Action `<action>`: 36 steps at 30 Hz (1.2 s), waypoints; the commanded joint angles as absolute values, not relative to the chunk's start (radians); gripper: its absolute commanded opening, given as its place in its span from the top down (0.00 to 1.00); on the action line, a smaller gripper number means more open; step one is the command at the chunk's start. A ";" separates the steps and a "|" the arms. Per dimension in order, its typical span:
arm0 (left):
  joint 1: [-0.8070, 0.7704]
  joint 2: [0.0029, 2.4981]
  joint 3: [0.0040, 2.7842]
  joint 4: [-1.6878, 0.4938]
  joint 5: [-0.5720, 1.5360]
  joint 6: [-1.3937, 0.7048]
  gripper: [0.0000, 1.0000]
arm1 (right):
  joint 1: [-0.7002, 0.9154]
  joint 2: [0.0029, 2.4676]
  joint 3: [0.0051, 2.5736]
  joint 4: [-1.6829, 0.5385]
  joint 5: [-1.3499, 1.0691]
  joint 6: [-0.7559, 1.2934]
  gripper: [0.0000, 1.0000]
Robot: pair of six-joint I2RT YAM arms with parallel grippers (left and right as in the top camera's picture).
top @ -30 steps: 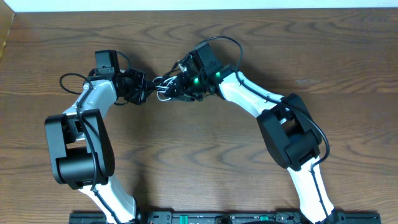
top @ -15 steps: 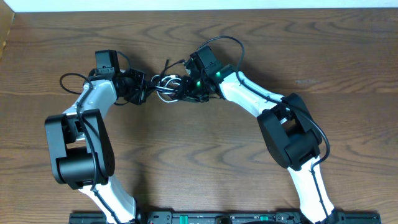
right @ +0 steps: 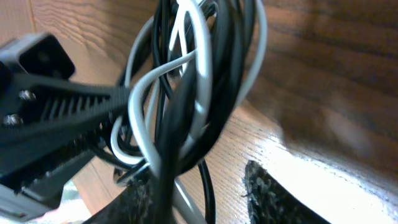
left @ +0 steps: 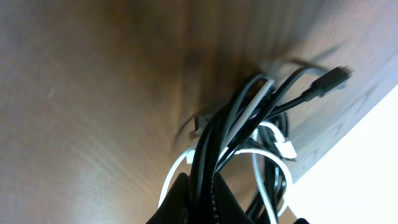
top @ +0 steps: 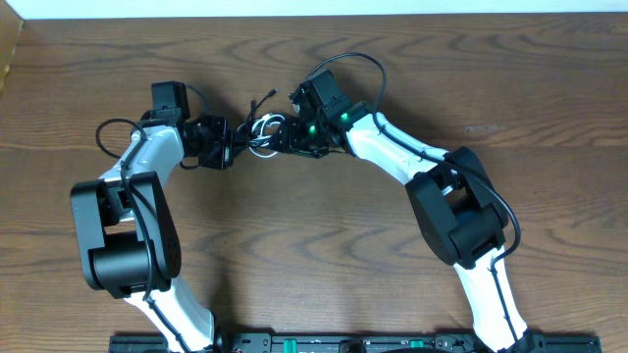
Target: Untangle cables
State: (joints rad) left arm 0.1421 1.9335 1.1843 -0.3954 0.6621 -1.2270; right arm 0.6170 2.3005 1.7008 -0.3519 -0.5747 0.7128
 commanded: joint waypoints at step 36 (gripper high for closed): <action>0.146 1.913 1.182 -0.433 0.804 -1.433 0.92 | 0.686 2.275 1.707 -0.123 -0.233 0.503 0.86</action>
State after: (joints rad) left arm 0.1471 1.9335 1.1843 -0.4240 0.7807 -1.4403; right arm 0.6697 2.3005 1.7008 -0.1314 -0.3069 0.5411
